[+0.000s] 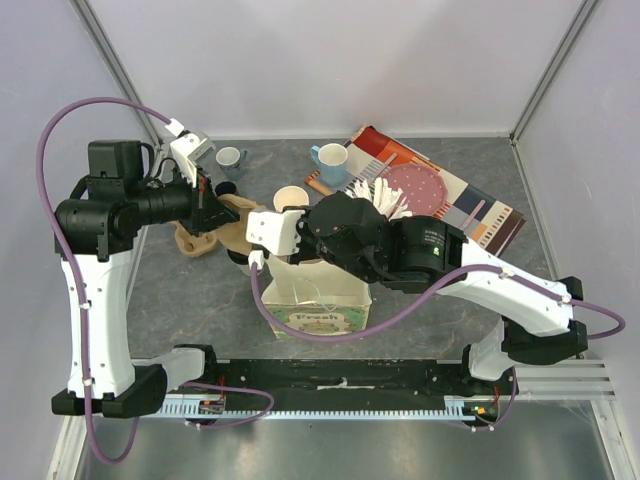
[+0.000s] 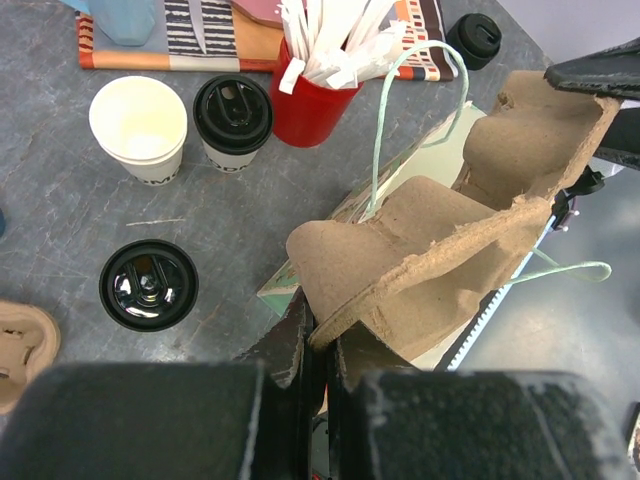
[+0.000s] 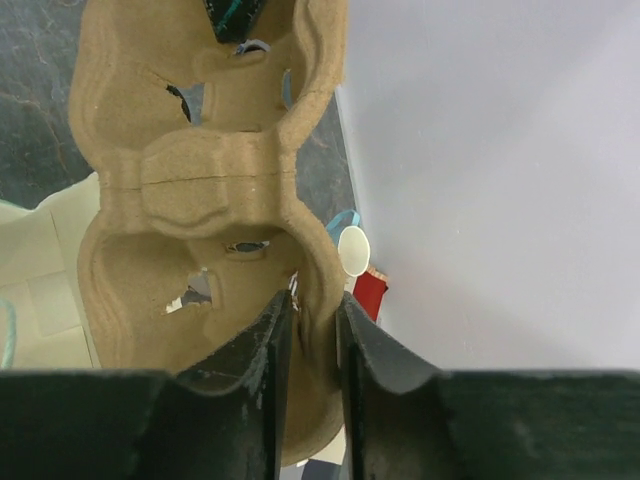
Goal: Pack the takeout coffee
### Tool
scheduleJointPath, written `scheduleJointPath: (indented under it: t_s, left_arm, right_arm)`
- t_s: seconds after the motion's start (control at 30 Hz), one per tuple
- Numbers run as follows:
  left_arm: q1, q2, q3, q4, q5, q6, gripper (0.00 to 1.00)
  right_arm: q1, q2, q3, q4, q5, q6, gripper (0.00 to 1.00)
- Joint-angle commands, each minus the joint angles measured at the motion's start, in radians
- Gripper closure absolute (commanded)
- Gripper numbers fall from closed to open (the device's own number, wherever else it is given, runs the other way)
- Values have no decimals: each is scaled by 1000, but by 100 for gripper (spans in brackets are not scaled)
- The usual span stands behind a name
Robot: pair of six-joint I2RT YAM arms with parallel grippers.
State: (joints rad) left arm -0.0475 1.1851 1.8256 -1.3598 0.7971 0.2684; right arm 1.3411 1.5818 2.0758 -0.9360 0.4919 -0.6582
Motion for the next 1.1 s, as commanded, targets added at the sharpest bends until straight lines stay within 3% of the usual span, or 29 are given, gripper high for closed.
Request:
scheduleJointPath:
  t_s: [0.0,0.1,0.17,0.2,0.27,0.3,0.37,0.47,0.67,0.77,0.8,0.9,1.07]
  left_arm:
    - [-6,2,15,-45,47,23,98]
    - [-6,5,17,-44,48,26,97]
    - [-6,7,21,-42,57,28,87]
    - [-6,1,21,-38,62,28,67]
    - [-6,-8,20,-7,79,31,49]
    - [-6,-15,15,7,83,31,34]
    - [-6,-36,11,42,100,31,24]
    - [-6,-51,12,50,132,43,1]
    - [-6,-96,0,30,259,162,2]
    - [-6,-126,-34,-47,379,355,22]
    - [-6,-133,-63,-155,396,550,29]
    - [-18,-189,-213,-179,329,795,38]
    - [-119,-194,-399,-179,177,1087,42]
  right_arm:
    - [6,9,18,19,43,-6,76]
    - [1,-2,4,6,65,2,89]
    - [-13,-20,-5,-7,57,12,100]
    - [-26,-37,-8,-12,41,37,100]
    - [-84,-57,-16,-26,-46,64,100]
    - [-104,-81,-22,-24,-79,78,100]
    - [-160,-106,-40,-23,-169,112,100]
    - [-212,-160,-77,-15,-240,153,100]
    - [-327,-255,-150,-9,-384,230,100]
    - [-382,-296,-181,-11,-531,252,100]
    - [-391,-316,-189,-14,-574,255,100]
    - [-425,-345,-218,-24,-709,259,100]
    - [-464,-326,-261,-17,-870,282,100]
